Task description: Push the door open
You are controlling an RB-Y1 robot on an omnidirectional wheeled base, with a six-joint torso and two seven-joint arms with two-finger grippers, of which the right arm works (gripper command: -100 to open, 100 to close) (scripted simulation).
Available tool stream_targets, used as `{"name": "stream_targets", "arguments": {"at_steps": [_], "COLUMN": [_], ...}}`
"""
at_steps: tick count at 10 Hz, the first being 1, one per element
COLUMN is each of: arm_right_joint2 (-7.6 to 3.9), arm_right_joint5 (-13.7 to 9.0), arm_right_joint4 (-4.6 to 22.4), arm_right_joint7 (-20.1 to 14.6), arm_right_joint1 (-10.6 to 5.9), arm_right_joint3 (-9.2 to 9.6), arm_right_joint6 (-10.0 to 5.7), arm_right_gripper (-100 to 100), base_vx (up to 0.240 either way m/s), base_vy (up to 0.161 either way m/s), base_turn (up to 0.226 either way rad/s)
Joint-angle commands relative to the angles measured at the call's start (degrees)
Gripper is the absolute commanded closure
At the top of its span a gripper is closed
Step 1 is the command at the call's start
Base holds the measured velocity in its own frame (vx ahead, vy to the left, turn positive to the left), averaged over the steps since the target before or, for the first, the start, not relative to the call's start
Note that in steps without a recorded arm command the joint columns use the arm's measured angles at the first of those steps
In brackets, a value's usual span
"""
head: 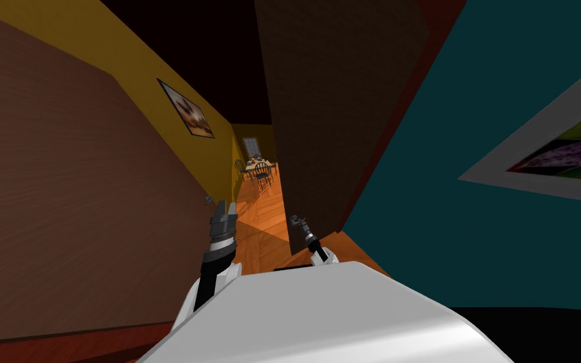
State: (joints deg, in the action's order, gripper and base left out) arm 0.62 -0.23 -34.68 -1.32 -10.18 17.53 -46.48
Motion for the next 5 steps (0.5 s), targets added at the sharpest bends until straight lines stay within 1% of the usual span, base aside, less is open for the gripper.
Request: {"name": "stream_targets", "arguments": {"at_steps": [1, 4, 5], "arm_right_joint2": [-0.06, -0.06, -0.91], "arm_right_joint5": [0.0, 0.0, -0.3], "arm_right_joint4": [0.1, 0.1, 0.2], "arm_right_joint7": [0.0, 0.0, 0.3], "arm_right_joint1": [0.18, 0.18, 0.16], "arm_right_joint3": [0.03, 0.03, -0.79], "arm_right_joint6": [0.11, 0.11, 0.19], "arm_right_gripper": [100, 100, 100], "base_vx": [-0.023, -0.008, 0.09], "base_vy": [-0.015, -0.004, 0.07], "base_turn": [0.01, -0.001, -0.019]}}
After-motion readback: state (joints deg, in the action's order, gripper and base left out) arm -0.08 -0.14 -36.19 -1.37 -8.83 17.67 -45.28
